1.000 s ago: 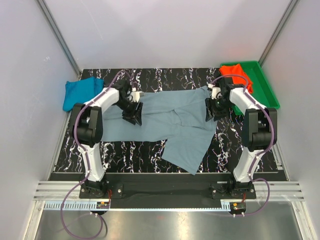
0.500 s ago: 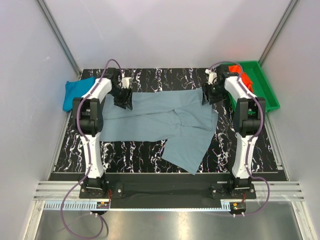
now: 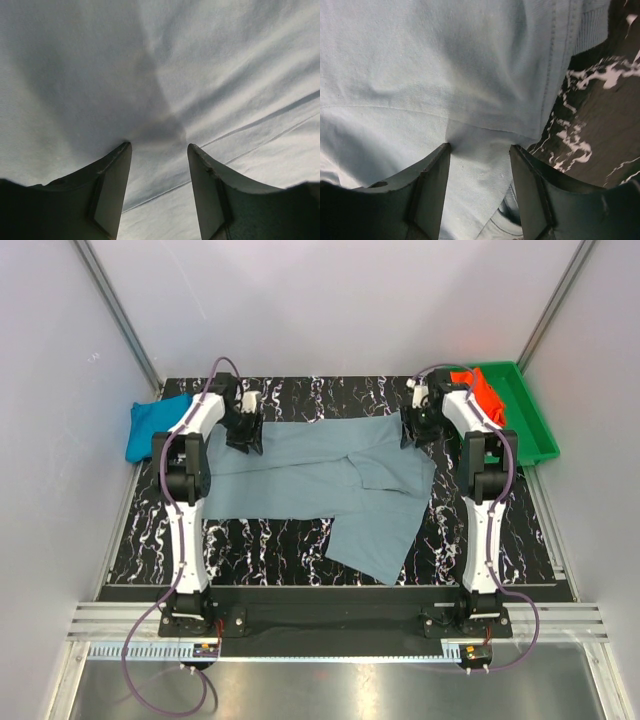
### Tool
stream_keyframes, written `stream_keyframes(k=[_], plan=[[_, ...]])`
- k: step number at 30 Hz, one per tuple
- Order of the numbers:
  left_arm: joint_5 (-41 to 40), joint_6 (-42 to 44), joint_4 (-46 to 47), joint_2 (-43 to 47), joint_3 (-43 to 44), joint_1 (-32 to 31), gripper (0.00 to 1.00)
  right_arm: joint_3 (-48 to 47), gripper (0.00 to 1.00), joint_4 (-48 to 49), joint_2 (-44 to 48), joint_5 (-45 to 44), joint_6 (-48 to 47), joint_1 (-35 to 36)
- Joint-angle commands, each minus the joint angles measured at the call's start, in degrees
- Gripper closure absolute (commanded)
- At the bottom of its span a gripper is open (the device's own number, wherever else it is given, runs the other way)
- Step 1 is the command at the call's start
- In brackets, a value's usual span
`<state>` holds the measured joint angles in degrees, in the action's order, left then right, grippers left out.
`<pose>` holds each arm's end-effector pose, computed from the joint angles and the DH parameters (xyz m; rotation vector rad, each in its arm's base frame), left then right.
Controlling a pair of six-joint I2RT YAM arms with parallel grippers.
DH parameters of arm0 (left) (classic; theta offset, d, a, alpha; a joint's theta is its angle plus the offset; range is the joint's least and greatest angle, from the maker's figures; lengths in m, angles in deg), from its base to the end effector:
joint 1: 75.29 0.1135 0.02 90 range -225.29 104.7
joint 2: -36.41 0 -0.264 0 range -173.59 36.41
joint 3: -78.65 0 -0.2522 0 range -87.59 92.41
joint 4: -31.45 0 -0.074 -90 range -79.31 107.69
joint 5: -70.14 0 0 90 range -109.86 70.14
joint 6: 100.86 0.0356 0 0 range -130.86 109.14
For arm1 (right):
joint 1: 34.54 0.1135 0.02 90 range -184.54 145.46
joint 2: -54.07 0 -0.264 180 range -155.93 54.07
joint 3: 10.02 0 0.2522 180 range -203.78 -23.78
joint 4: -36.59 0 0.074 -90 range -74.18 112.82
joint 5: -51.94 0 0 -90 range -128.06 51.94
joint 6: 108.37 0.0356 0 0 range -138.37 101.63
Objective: Fold and stack the t-shirts
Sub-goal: Fold the tshirt
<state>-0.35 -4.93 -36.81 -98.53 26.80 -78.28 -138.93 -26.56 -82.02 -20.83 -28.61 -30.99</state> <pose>0.4834 -0.0372 0.1666 0.2842 2.8216 -0.4777 0.4952 0.0413 0.1634 -0.4029 2.7284 0.3891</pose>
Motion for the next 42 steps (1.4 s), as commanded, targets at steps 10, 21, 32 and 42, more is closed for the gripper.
stream_keyframes(k=[10, 21, 32, 42], plan=[[-5.9, 0.0, 2.9, -6.7, 11.8, -1.3, 0.39, -8.5, 0.41, 1.2, -6.9, -5.5, -0.8, -2.8], [-7.1, 0.2, 4.3, -8.5, 14.4, -3.3, 0.35, -11.5, 0.41, 2.4, -8.4, -7.1, -1.8, -3.2], [-9.4, 0.5, 4.4, -8.4, 15.6, -4.3, 0.33, -13.6, 0.40, 2.8, -8.8, -7.9, -2.2, -3.2], [-6.6, 0.7, 2.1, 17.3, 3.3, -4.2, 0.05, -2.2, 0.36, 7.4, 15.7, -7.0, -6.6, -3.2]])
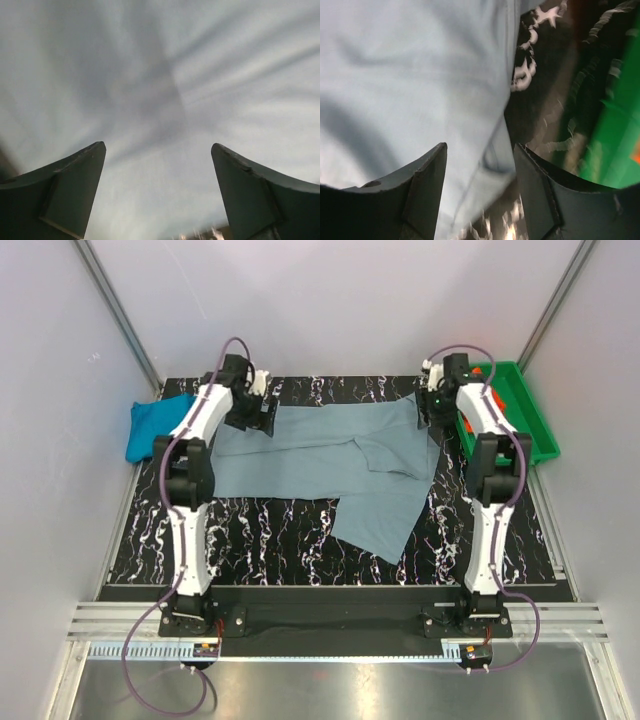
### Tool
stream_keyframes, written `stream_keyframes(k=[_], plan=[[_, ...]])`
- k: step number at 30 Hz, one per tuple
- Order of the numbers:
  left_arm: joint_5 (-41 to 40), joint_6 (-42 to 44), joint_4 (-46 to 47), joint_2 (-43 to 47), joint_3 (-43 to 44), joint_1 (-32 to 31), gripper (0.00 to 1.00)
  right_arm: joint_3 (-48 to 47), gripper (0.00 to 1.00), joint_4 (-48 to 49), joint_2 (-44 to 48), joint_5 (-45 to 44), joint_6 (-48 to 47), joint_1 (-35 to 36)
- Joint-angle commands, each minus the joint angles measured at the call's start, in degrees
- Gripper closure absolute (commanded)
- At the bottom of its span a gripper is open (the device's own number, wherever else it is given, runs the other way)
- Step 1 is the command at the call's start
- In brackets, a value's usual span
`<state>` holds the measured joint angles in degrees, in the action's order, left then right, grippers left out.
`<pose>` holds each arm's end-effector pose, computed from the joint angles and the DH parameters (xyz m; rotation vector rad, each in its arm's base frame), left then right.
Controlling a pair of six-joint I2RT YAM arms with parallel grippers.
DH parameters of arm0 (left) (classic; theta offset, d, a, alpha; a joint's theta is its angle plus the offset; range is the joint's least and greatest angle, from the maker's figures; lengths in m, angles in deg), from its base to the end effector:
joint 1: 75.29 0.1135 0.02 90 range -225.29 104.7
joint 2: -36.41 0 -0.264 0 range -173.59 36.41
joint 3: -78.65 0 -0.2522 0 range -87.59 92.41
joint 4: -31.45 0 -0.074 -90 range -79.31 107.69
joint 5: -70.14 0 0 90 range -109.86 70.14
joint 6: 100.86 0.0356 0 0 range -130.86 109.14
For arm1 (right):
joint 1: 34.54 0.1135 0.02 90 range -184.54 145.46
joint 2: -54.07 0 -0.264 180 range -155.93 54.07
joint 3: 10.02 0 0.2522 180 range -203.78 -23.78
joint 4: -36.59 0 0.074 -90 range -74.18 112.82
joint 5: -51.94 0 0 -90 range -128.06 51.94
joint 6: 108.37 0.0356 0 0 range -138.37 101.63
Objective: Fold and stack the t-shirts
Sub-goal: Fold the tshirt
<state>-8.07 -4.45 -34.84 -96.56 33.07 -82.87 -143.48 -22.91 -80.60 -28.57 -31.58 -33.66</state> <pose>0.4930 -0.0729 0.2145 0.3893 2.6637 -0.2840 0.5110 0.0137 0.2008 -0.3767 2.5862 0.1423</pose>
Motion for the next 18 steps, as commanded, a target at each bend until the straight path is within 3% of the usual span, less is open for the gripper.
stream_keyframes(k=[1, 3, 7, 12, 18], plan=[[1.1, 0.2, 0.2, 17.5, -5.0, 0.6, 0.05, 7.0, 0.36, 4.3, 19.1, 2.7, -5.0, -0.5], [1.2, 1.7, 0.6, 23.2, -12.2, 1.2, 0.08, 12.0, 0.36, 4.7, 23.6, 4.9, -11.1, 0.1], [-6.2, 9.6, 2.8, 31.3, -25.8, 1.2, 0.15, 28.1, 0.36, 3.0, 35.9, 10.7, -22.1, 2.4], [-14.8, 19.8, 8.8, 39.6, -42.8, 1.0, 0.20, 45.3, 0.37, 2.0, 48.0, 10.6, -34.7, 11.6], [-14.8, 17.3, 8.4, 41.0, -46.0, 1.2, 0.24, 63.0, 0.39, 5.6, 59.9, 6.2, -37.2, 27.5]])
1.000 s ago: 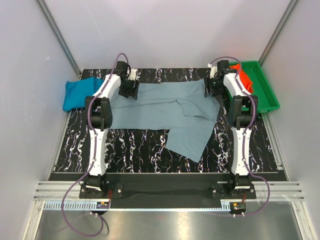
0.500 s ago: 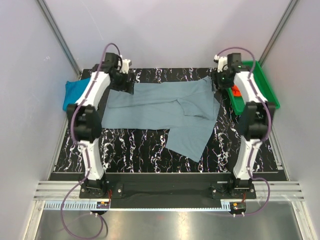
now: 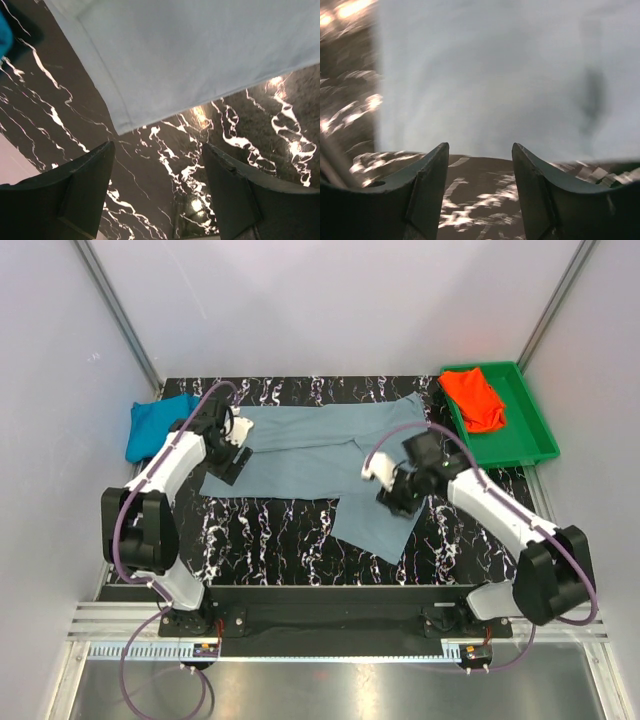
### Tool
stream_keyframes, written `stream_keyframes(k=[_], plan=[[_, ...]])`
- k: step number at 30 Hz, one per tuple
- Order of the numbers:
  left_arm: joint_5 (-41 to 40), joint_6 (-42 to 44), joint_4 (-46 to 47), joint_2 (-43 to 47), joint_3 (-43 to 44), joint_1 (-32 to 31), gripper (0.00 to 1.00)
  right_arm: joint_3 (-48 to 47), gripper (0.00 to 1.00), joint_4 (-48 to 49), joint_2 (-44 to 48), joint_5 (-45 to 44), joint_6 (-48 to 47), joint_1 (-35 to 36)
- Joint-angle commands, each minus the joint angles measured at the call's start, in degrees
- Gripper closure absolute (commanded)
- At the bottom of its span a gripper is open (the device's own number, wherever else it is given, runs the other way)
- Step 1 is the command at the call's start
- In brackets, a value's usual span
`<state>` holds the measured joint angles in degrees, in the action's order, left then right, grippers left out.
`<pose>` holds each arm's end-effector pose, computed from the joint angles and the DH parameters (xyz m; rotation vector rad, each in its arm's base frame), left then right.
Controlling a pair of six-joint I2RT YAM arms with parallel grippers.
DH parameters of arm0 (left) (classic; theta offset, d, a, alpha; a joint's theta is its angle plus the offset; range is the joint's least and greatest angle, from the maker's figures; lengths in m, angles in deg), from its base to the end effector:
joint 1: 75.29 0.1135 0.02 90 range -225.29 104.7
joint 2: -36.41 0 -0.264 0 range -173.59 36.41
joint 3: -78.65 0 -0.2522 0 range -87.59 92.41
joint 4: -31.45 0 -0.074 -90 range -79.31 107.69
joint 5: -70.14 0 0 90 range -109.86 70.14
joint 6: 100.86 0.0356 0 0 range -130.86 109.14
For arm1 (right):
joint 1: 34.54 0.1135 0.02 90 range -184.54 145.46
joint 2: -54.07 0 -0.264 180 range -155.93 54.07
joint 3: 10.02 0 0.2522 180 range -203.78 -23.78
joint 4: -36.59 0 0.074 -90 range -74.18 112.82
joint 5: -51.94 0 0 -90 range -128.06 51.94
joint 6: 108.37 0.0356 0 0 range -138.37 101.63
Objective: Fold and stack the t-shirts
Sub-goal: Fold the tshirt
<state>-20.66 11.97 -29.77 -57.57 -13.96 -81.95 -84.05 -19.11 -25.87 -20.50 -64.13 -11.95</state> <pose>0.3281 -0.0378 0.2464 0.6984 2.6686 0.0951 0.2508 0.1160 0.2525 -1.5361 2.0825 0.2599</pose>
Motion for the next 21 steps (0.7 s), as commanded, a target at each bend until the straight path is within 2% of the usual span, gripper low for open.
stream_keyframes(k=[1, 7, 12, 21], plan=[[-2.1, 0.5, 3.5, 2.0, 1.1, 0.3, 0.24, 6.2, 0.40, 2.1, 6.6, -2.7, -4.5, 7.4], [-2.5, -2.0, 4.4, 1.4, 2.0, 0.3, 0.24, 13.1, 0.45, 3.0, 9.3, -5.6, -6.7, 16.1], [-2.2, -3.7, 4.2, 0.8, 3.5, 0.5, 0.23, 18.5, 0.44, 3.5, 10.0, -7.5, -11.0, 17.8], [-1.4, -4.7, 3.1, 0.8, 4.9, 0.6, 0.23, 20.4, 0.44, 4.8, 9.2, -6.5, -8.7, 20.5]])
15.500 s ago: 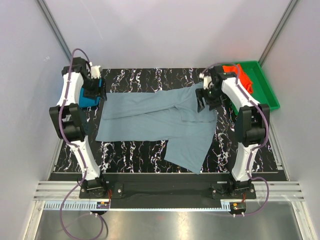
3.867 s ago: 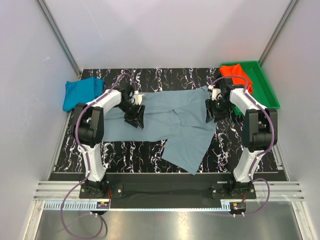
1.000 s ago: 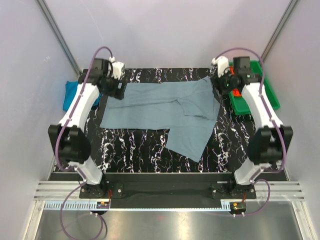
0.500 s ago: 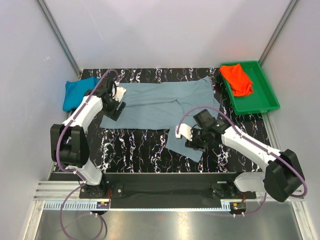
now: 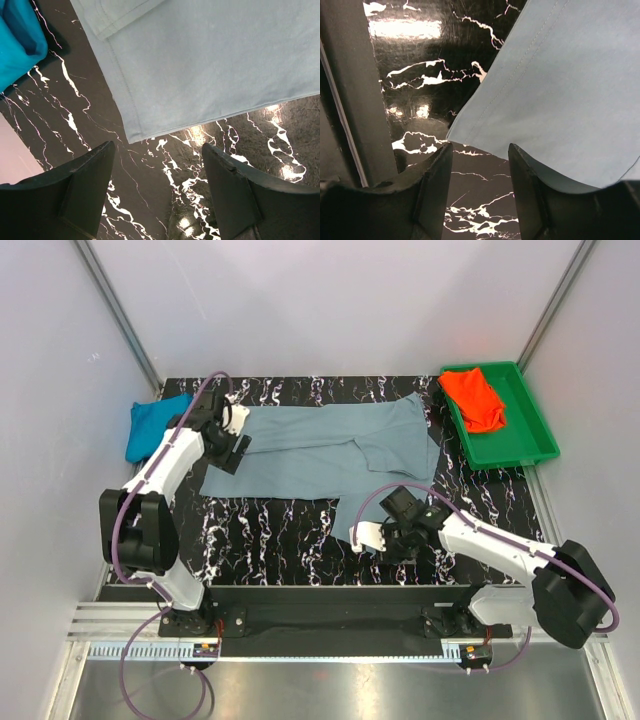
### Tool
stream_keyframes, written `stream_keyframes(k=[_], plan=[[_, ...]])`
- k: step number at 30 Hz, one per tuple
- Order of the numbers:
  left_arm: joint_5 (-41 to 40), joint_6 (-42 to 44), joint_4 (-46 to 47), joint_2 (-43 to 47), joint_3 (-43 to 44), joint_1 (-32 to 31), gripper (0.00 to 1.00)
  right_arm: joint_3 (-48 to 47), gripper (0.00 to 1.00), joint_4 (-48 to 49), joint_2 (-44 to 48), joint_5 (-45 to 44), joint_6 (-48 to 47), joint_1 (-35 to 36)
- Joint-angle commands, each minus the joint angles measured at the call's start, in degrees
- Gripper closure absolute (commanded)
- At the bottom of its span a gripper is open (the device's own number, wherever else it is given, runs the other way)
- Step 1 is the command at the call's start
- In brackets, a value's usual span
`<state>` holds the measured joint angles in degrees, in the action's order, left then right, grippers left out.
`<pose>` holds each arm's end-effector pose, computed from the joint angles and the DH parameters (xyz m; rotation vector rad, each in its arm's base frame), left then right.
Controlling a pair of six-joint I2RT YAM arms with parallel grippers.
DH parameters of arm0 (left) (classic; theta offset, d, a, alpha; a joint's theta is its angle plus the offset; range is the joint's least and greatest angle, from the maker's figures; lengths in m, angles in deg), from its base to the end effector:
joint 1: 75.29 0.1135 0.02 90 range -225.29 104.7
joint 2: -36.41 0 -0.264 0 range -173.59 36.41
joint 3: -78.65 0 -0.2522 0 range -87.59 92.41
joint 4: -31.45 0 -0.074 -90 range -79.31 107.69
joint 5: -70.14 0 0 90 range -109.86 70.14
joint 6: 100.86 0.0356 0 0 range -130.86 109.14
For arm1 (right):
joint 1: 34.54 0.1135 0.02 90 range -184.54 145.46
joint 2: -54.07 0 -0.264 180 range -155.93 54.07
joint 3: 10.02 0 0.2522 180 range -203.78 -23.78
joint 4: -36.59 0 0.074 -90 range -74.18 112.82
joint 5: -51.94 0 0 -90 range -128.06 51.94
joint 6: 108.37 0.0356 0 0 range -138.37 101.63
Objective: Fold and stack the t-shirts
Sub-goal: Fold the tshirt
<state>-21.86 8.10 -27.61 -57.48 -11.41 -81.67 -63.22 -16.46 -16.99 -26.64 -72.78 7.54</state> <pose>0.3373 -0.0365 0.2619 0.5757 2.6121 0.1167 0.1511 0.1459 0.1830 -2.1058 1.8171 0.2262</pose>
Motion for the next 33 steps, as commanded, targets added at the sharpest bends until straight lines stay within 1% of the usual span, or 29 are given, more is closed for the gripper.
stream_keyframes(k=[1, 11, 18, 26, 28, 29, 33], plan=[[-0.1, -0.9, 0.7, 0.9, 2.3, 0.4, 0.23, -0.6, 0.44, 1.8, 0.3, -0.2, 0.0, 1.1], [1.4, -2.4, -0.9, 1.5, 2.4, 1.3, 0.24, 0.2, 0.44, 0.4, 0.1, 1.3, 1.1, 2.8], [1.3, -3.0, -1.7, 3.2, 2.6, 1.6, 0.24, -0.1, 0.44, 1.7, -3.7, 1.6, 0.9, 3.6], [1.7, -3.8, -1.5, 4.2, 1.6, 2.9, 0.24, 0.5, 0.44, 3.0, -5.6, 0.5, 1.1, 3.7], [1.6, -3.7, -1.4, 4.0, 1.5, 2.9, 0.23, 0.9, 0.47, 3.8, -6.0, 0.4, 0.9, 3.7], [1.6, -3.8, -1.4, 4.0, 1.4, 3.0, 0.23, 0.9, 0.50, 4.1, -6.3, 0.4, 1.1, 3.7], [1.7, -3.9, -1.3, 3.8, 0.5, 3.4, 0.23, 1.8, 0.67, 7.0, -6.8, -1.1, 1.5, 3.7]])
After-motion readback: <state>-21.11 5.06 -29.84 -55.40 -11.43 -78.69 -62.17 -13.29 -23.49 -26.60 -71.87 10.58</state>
